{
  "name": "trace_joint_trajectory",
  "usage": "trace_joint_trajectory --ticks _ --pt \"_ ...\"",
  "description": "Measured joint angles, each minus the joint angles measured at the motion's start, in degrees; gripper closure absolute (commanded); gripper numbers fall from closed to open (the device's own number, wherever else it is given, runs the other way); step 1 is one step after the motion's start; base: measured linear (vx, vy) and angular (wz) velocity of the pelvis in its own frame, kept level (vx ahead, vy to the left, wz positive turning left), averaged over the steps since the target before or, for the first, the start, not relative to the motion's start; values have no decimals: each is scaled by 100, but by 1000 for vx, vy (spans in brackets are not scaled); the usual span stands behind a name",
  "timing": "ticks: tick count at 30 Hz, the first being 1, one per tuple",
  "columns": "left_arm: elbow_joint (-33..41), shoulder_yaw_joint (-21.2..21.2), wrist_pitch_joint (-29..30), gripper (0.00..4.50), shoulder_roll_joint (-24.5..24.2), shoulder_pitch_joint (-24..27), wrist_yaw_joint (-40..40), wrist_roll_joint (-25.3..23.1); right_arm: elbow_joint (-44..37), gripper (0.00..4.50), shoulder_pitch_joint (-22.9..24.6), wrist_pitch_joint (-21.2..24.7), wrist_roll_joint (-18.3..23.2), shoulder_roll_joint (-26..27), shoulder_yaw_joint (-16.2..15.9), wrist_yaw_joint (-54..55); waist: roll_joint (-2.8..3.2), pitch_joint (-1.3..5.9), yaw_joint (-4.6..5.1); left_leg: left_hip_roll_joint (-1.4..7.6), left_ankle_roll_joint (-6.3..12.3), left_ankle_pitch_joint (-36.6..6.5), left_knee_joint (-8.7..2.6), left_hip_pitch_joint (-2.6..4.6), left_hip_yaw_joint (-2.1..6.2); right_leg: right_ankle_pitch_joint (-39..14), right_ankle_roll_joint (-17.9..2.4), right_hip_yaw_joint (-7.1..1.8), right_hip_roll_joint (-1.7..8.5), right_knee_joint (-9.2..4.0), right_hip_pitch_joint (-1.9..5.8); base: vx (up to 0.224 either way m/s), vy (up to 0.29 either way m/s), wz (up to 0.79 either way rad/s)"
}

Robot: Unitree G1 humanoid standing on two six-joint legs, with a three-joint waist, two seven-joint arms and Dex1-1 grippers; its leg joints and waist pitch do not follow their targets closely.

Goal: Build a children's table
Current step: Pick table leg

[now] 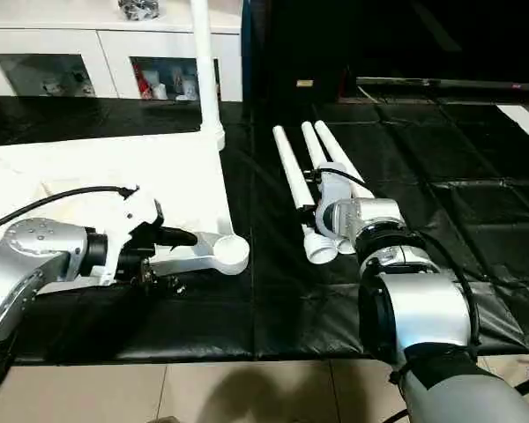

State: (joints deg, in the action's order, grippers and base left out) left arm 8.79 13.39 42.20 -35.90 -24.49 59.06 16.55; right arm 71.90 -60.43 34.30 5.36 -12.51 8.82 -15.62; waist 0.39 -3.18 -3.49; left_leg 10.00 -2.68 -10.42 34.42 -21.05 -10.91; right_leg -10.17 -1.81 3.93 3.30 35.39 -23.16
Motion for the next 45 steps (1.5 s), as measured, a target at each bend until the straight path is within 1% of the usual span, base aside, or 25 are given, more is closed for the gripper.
trace_joint_trajectory --ticks 7,9,14,17,19,20,21,22,23,25,26,28,30,31,33,35,38,39,42,45 --pt "-3 -2 6 0 1 0 1 10 -4 264 2 -64 14 60 81 18 0 0 6 0 0 0 1 2 1 0 -1 0 0 1 2 0 0 0" --pt "-7 -8 7 0 21 0 1 68 -5 264 6 -72 74 68 107 20 2 0 15 0 0 0 1 3 1 1 -2 0 0 1 2 0 0 0" --pt "-6 -21 32 0 63 2 -9 185 -113 265 68 -90 253 137 312 68 7 -4 14 1 -1 0 1 4 1 1 -2 1 0 6 1 0 0 0" --pt "8 -163 47 0 129 33 -86 213 -223 265 154 -130 421 184 456 45 11 -6 9 1 -1 0 2 2 1 2 -3 1 0 6 1 0 0 0" --pt "20 -346 61 0 310 68 -243 302 -420 265 274 -172 542 220 570 -8 16 -9 6 1 0 0 4 -1 1 2 -3 1 0 5 0 0 0 0" --pt "11 -474 75 0 519 68 -418 353 -644 265 423 -236 692 256 711 -94 18 -11 -2 1 0 0 3 -4 1 3 -5 1 0 1 -1 0 0 0" --pt "-33 -662 78 0 858 52 -704 411 -1026 265 647 -384 963 354 922 -290 22 -13 -22 1 2 -1 4 -9 1 3 -5 2 1 -2 -1 0 0 0" --pt "-99 -779 78 0 1107 15 -945 445 -1330 265 792 -515 1160 459 1049 -483 26 -16 -31 1 3 -1 5 -12 1 3 -4 2 1 0 -3 0 0 0" --pt "-144 -814 79 0 1205 -16 -1097 469 -1495 265 821 -591 1292 549 1103 -614 29 -17 -29 1 3 -1 5 -15 1 4 -5 2 1 0 -8 0 0 0" --pt "-338 -1070 77 0 1626 -181 -1518 629 -2135 265 995 -555 1568 561 1156 -924 29 -17 -42 1 4 -2 3 -17 1 4 -5 6 1 -3 -8 0 0 0" --pt "-389 -1141 76 0 1711 -246 -1657 652 -2384 265 1044 -500 1682 561 1168 -1032 28 -17 -47 2 5 -2 2 -17 1 4 -5 6 1 -5 -8 0 0 0" --pt "-523 -1390 7 0 2036 -427 -1989 770 -3295 265 1434 -149 2106 582 1233 -1455 27 -16 -92 2 10 -5 -2 -16 1 3 -4 8 0 -17 -2 0 0 0" --pt "-615 -1558 -103 0 2294 -602 -2227 861 -4024 265 1872 205 2522 694 1255 -1839 27 -16 -135 2 19 -11 -2 -17 1 3 -4 8 0 -27 0 0 0 0" --pt "-649 -1600 -137 0 2399 -689 -2318 880 -4195 265 2011 332 2659 736 1260 -1926 27 -16 -137 2 21 -12 -1 -17 -2 3 -4 6 0 -28 -1 0 0 0" --pt "-816 -1856 -132 0 2795 -1004 -2635 1040 -4763 266 2424 606 3027 856 1265 -2046 26 -17 -169 2 21 -12 0 -21 -2 3 -3 7 1 -31 -2 0 0 0" --pt "-989 -2029 -92 0 3041 -1283 -2903 1168 -5160 266 2661 805 3258 939 1252 -2067 26 -16 -186 2 21 -12 0 -21 -2 3 -2 7 2 -32 -1 0 0 0" --pt "-1216 -2236 -91 0 3294 -1584 -3206 1376 -5771 266 2912 950 3565 984 1222 -2094 25 -16 -207 1 21 -11 0 -21 -2 1 3 7 2 -33 -1 0 0 0" --pt "-1266 -2265 -91 0 3326 -1632 -3254 1422 -5985 266 2972 1025 3694 1025 1228 -2107 26 -16 -190 1 21 -12 -2 -20 -2 1 5 7 2 -34 -2 0 0 0" --pt "-1413 -2312 -47 0 3519 -1704 -3344 1538 -6505 266 3141 1201 3998 1114 1287 -2096 25 -16 -200 1 21 -12 -8 -22 -1 -3 11 10 2 -38 -2 0 0 0" --pt "-1529 -2425 76 0 3701 -1784 -3470 1672 -6772 266 3202 1361 4109 1112 1211 -2080 23 -17 -204 1 22 -12 -9 -26 -1 -5 14 11 2 -41 -4 0 0 0"
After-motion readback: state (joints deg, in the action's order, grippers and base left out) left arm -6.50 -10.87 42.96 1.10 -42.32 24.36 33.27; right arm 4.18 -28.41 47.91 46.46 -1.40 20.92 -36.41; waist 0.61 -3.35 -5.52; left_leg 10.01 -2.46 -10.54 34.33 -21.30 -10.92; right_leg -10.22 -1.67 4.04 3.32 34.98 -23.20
